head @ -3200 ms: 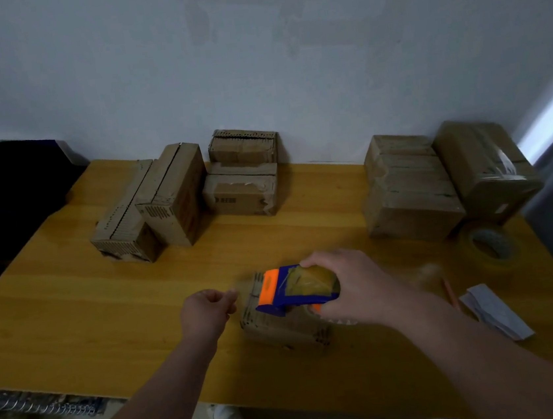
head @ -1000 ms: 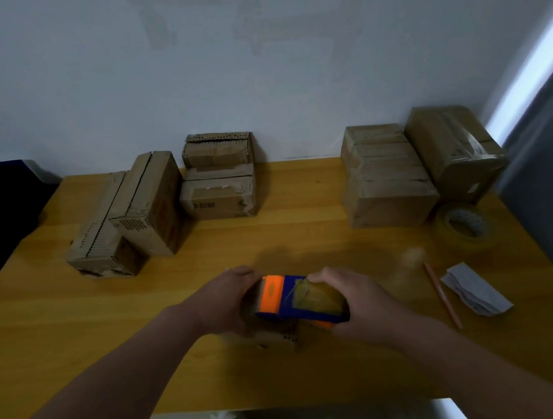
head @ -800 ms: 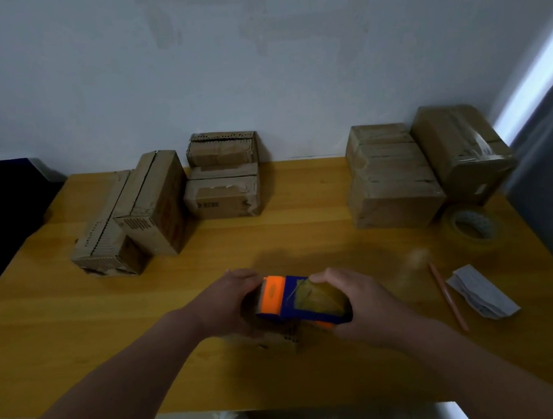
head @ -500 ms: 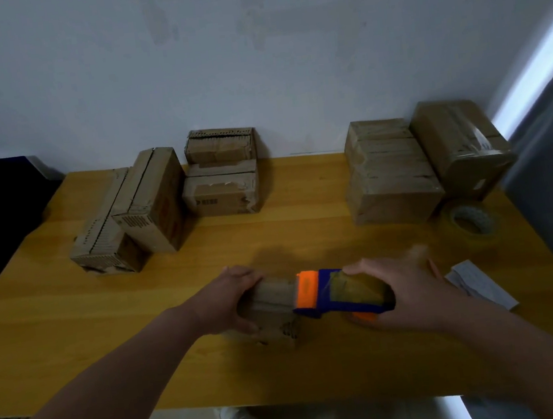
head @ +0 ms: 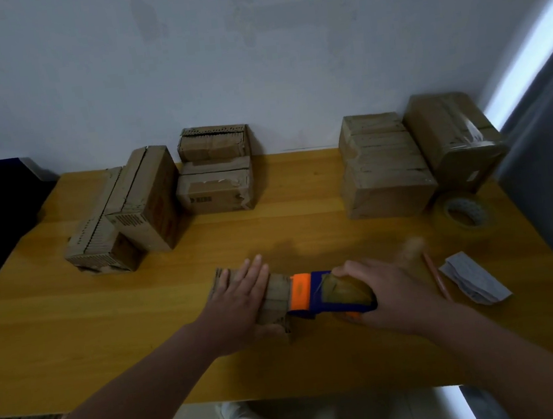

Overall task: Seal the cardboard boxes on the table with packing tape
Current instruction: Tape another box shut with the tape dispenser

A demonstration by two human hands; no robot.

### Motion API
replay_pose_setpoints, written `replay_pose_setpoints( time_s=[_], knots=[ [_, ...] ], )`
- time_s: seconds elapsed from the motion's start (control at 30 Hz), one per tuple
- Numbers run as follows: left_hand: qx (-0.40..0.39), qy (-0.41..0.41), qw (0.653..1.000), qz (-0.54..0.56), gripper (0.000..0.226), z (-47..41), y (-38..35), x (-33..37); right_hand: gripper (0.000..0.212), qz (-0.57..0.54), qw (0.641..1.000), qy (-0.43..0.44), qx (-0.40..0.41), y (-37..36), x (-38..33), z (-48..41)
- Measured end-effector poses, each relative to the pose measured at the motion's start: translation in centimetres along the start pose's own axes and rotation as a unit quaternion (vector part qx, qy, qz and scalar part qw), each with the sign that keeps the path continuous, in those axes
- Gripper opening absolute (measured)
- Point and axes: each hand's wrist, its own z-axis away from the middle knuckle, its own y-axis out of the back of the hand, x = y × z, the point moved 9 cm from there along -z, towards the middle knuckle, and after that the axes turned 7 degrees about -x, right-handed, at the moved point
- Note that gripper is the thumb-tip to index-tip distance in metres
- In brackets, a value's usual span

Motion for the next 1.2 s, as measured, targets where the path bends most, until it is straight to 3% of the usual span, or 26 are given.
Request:
replay_pose_setpoints(
  time_s=[0.23,0.47,0.93,1.07,1.2],
  knots=[
    [0.023,-0.004,1.0,-0.016,0.113,-0.9,-0.4,1.6,0.068,-0.016,1.0,-0.017,0.02,-1.3,0.0,0.0],
    [0.029,-0.004,0.999,-0.025,0.092,-0.9,-0.6,1.4,0.065,-0.088,0.996,-0.011,-0.015,0.9,-0.5,1.0],
    [0.008,0.013,0.999,-0.039,0.097,-1.2,-0.9,1.4,0.066,-0.042,0.998,-0.016,-0.039,3.8,-0.3,4.8],
    [0.009,0.017,0.999,-0.044,0.099,-1.1,-0.9,1.2,0.06,-0.073,0.996,-0.018,-0.045,4.4,-0.1,5.0],
    [0.008,0.014,0.999,-0.036,0.101,-1.2,-1.1,1.2,0.051,-0.006,0.995,-0.046,-0.086,3.3,-0.8,4.0]
  ],
)
